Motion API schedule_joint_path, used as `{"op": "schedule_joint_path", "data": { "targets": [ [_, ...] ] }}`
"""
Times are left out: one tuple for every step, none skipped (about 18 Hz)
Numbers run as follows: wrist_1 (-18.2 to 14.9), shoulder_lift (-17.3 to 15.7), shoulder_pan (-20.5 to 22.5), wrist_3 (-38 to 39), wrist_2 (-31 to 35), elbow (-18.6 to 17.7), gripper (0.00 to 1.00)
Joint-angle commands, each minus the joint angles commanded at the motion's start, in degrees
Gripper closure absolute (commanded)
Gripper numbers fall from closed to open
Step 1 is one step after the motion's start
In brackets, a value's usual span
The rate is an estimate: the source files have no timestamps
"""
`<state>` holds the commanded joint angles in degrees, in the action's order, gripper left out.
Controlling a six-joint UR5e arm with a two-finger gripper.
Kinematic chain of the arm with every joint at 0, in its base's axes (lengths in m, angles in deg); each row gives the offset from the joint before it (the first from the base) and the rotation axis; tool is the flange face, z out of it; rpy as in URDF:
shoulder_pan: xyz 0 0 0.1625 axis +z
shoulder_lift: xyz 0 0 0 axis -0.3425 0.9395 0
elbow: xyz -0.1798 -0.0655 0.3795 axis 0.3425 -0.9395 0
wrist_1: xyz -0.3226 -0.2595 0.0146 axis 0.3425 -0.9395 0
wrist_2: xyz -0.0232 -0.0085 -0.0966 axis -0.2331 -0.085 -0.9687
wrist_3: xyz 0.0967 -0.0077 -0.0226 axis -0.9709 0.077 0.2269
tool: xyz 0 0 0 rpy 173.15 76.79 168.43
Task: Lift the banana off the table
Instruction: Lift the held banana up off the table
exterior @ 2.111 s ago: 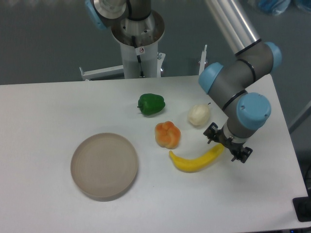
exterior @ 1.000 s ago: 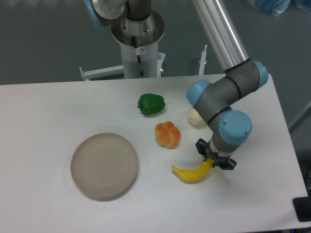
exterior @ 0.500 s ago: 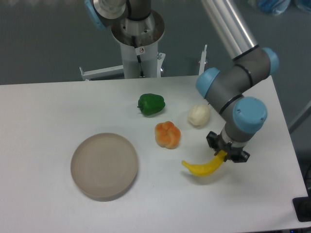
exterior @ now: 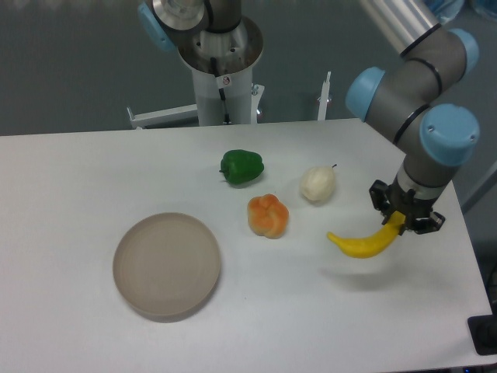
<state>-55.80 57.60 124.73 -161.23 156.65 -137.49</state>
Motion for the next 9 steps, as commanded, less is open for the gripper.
{"op": "schedule_joint_path", "data": {
  "targets": [
    [0.09,0.18,-0.26,0.0,0.17,-0.08,0.81],
    [0.09,0.79,-0.61,0.0,-0.09,0.27,0.8],
    [0.09,0.88,-0.79,-0.17,-0.09,0.44,0.8],
    [0.17,0.88,-0.79,-1.13,0.0,0.53,0.8],
    [0.09,0.88,-0.88,-2.36,0.17,0.53,0.8],
    [0.09,0.88,-0.88,-2.98,0.09,0.53,0.8],
    [0.09,0.88,-0.88,-3.08,0.0,0.53,0.8],
    [0.17,0.88,-0.97,-3.08,0.09,0.53,0.8],
    [0.18,0.88,-0.97,-3.08,-0.09,0.53,0.8]
  ]
}}
